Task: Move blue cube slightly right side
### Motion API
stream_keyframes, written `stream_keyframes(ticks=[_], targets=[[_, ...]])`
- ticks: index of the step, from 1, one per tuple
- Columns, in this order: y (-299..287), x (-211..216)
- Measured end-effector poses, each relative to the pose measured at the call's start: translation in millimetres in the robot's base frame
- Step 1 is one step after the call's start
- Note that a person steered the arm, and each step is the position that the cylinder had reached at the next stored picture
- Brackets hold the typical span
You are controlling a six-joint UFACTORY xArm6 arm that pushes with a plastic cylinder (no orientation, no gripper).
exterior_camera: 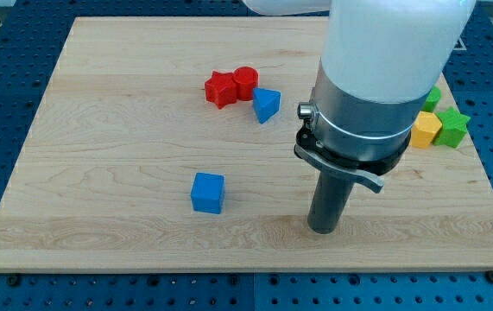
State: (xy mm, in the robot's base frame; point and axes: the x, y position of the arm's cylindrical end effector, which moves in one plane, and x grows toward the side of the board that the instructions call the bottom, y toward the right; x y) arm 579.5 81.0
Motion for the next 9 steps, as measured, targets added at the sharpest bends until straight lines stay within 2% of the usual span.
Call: stream_keyframes(ticks=[1, 2, 3, 4, 6, 9], targets=[[-15.5, 13.2], [-80.2, 29.1], [-154.9, 22.4], [-194.9, -14.1], [-196.9, -22.0], [-205.1, -68.4]])
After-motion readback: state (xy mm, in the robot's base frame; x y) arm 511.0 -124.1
